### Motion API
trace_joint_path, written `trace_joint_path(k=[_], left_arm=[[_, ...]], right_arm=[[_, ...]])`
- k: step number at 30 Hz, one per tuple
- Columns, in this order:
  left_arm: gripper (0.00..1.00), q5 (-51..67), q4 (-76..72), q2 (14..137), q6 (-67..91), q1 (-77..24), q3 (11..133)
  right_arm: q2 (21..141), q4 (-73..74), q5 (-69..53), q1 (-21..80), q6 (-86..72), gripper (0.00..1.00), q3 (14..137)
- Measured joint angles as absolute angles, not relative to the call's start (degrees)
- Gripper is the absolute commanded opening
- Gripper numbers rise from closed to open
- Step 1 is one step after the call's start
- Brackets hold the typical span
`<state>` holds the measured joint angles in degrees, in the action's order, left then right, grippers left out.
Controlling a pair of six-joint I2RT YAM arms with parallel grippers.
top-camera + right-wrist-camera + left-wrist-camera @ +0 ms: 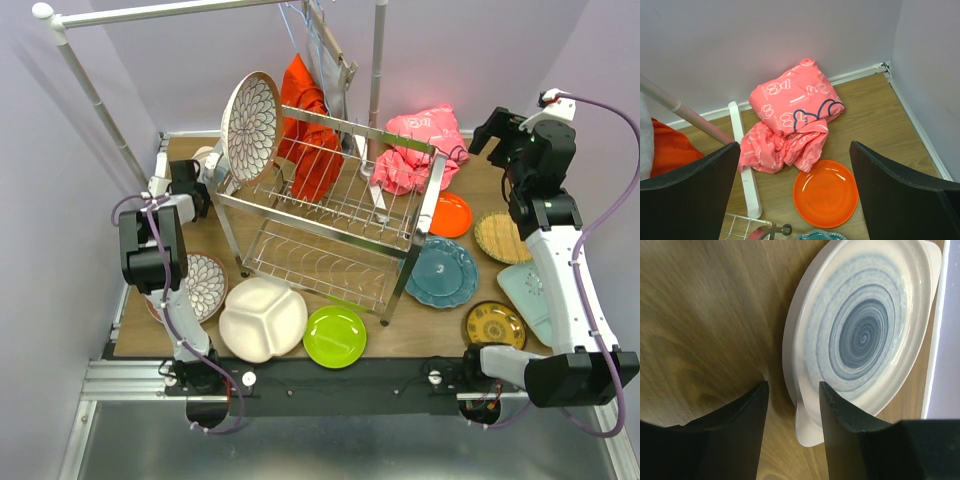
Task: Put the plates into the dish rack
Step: Grab a plate with the left arm
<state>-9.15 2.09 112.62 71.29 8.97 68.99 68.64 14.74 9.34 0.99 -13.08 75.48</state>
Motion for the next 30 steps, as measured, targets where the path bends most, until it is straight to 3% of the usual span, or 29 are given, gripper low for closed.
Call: trace_joint_path(k=[9, 14, 17, 18, 21, 30], left_arm=[[0.38, -9.5, 6.4, 115.9, 74.1, 9.3, 74.2], [0.35, -9.6, 10.7, 117.2, 75.6, 9.4, 77.2], [0.24, -9.8, 11.3, 117.2, 76.2, 9.4, 77.3], [0.13, -9.8, 11.6, 117.2, 76.2, 9.4, 77.3], [0.0, -9.9, 11.7, 117.2, 76.6, 9.6, 77.3], [0.0, -10.0, 12.0, 115.6, 70.6, 10.2, 76.9]], right_arm=[[68.7, 14.7, 9.4, 0.6, -13.1, 1.0, 75.6], [68.7, 14.7, 9.4, 0.6, -13.5, 1.0, 75.6], [68.7, 14.7, 9.4, 0.6, -13.5, 1.0, 75.6], [68.7, 14.7, 9.4, 0.6, -13.5, 1.0, 75.6], [68.7, 14.7, 9.3, 0.6, -13.5, 1.0, 75.6], [68.6, 14.7, 9.3, -0.8, -13.5, 1.0, 75.7]])
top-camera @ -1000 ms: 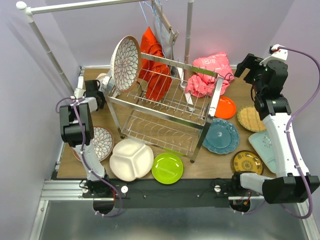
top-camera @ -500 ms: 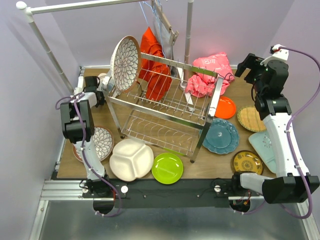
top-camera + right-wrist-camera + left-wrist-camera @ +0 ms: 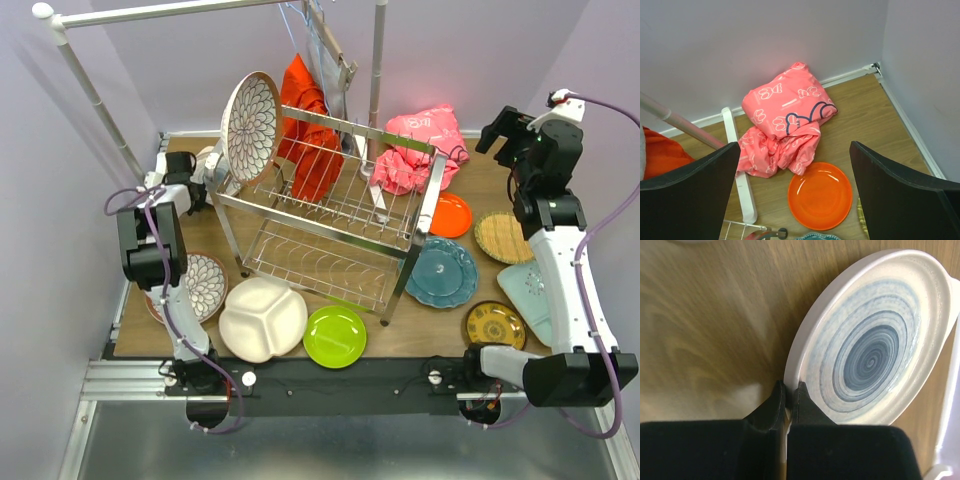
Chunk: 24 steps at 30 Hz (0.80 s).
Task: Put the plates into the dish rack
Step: Grab a plate with the left arm
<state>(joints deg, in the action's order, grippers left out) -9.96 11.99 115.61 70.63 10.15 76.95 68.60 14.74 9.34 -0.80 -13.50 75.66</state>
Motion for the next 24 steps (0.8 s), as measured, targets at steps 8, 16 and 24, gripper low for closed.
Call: trace_joint_path(k=[8, 16, 24], left_arm=[[0.0, -11.6, 13.4, 106.8, 62.7, 11.6, 72.1], [0.0, -10.4, 11.0, 96.5, 57.3, 13.1, 69.2], [0.0, -8.3, 10.3, 88.1, 51.8, 13.3, 66.8]], right_arm=[[67.8, 14.7, 9.3, -0.9, -13.5, 1.0, 75.7], [66.8, 14.7, 9.3, -0.9, -13.5, 1.0, 75.7], [65.5, 14.8, 9.3, -0.9, -12.7, 1.0, 76.3]])
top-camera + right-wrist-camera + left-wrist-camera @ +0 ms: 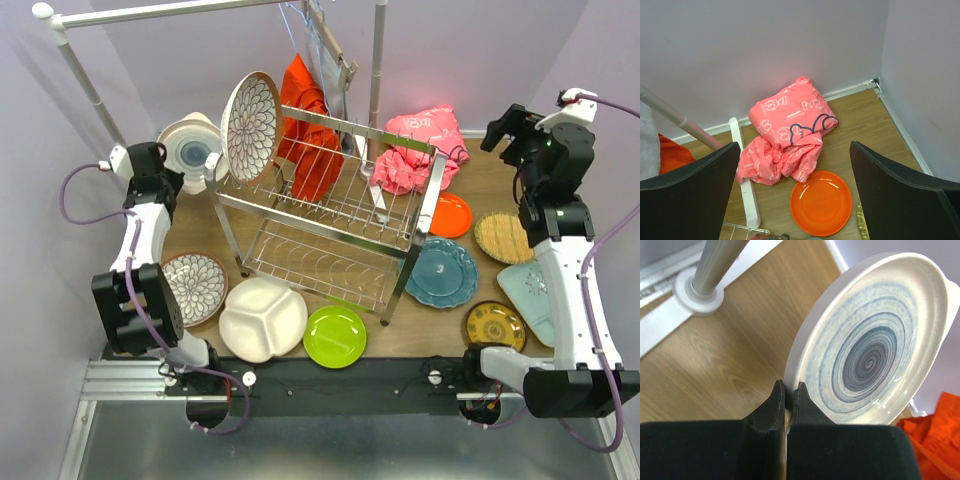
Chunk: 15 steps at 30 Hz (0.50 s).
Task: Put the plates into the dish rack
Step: Grab a plate with the left arm, then pass the plate from the left arm to the right
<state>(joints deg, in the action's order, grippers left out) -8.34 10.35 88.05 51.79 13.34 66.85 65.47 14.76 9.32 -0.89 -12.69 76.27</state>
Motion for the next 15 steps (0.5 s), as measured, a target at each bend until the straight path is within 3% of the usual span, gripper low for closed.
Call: trace_joint_path(k=[15], left_arm=[[0.0, -6.8, 14.3, 73.8, 45.3, 15.3, 69.2]], right_arm=[[65.1, 14.6, 4.8, -0.9, -4.4, 1.0, 81.6]])
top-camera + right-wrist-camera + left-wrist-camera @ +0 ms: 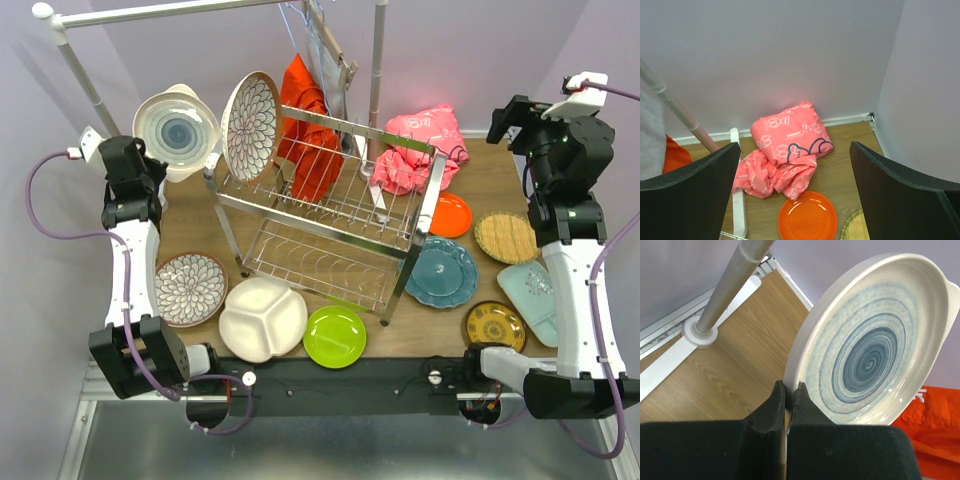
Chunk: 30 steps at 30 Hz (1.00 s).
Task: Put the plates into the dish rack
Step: Pass the plate from the left arm to the right
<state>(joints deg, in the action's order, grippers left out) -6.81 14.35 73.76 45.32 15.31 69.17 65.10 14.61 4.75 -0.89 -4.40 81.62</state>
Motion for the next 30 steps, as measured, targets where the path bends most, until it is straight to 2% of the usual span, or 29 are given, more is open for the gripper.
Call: trace_joint_path(k=[17, 30], left_arm=[[0.0, -7.5, 19.5, 63.3, 38.3, 15.4, 74.3], [0.0, -14.1, 21.7, 57.7, 30.6, 15.4, 81.3]], right_arm=[[65.1, 13.4, -11.0, -0.9, 3.0, 1.0, 84.1], [66.6, 13.3, -23.0, -0.9, 3.9, 1.0, 87.3]])
